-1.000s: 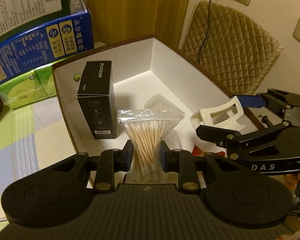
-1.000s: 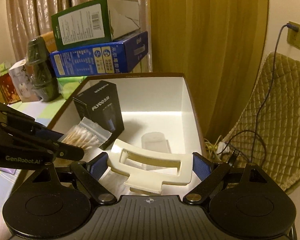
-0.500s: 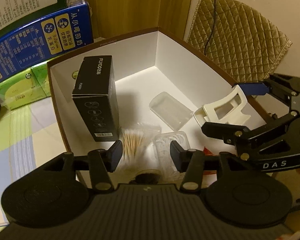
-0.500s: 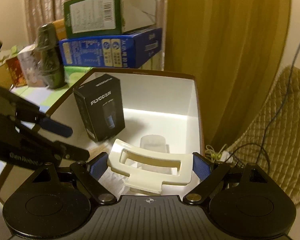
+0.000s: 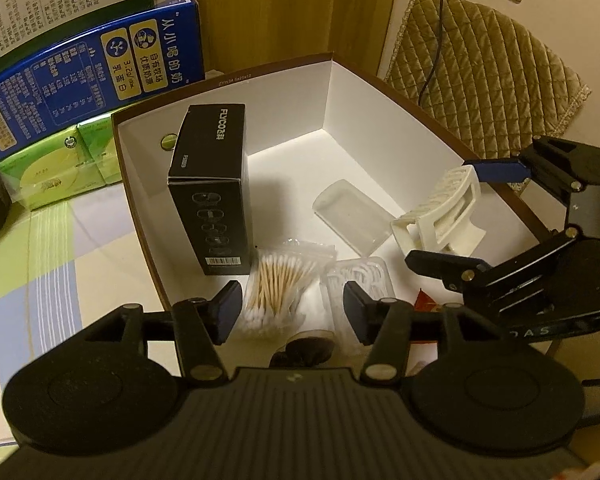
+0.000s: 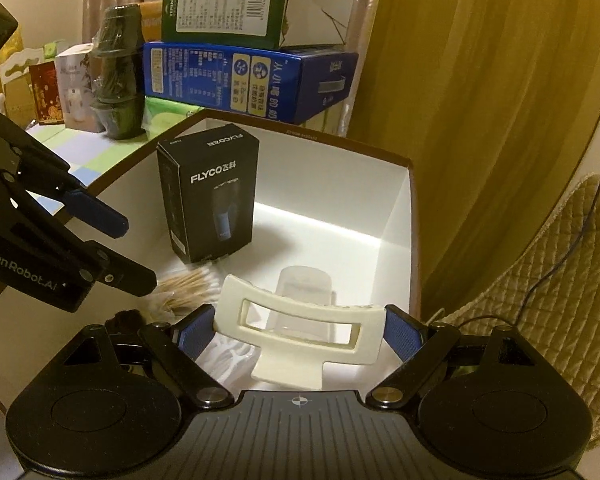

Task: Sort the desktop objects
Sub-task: 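Open both tools to drop the swab bag and clip into the box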

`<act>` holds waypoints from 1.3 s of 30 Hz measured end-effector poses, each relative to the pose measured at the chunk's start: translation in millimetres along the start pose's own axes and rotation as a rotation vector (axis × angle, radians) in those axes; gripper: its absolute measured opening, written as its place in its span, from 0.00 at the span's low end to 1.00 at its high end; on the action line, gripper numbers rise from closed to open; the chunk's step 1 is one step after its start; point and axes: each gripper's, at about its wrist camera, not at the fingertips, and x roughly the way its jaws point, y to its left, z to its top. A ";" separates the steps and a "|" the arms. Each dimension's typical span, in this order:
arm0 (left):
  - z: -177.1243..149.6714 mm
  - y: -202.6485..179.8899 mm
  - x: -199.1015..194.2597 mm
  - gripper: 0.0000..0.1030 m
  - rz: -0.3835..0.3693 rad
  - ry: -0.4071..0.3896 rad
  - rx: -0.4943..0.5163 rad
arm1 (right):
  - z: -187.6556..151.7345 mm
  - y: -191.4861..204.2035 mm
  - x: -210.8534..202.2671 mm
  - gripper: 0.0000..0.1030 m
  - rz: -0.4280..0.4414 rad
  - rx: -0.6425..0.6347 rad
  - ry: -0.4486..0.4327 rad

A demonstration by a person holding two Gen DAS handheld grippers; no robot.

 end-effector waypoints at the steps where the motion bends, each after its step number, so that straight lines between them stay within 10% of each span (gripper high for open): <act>1: -0.5 -0.1 -0.7 0.50 -0.003 -0.001 0.001 | -0.9 -0.1 -0.7 0.85 0.001 0.004 0.001; 39: -25.3 -5.9 -87.1 0.92 0.015 -0.115 0.023 | -13.3 19.2 -82.6 0.98 0.067 0.295 -0.033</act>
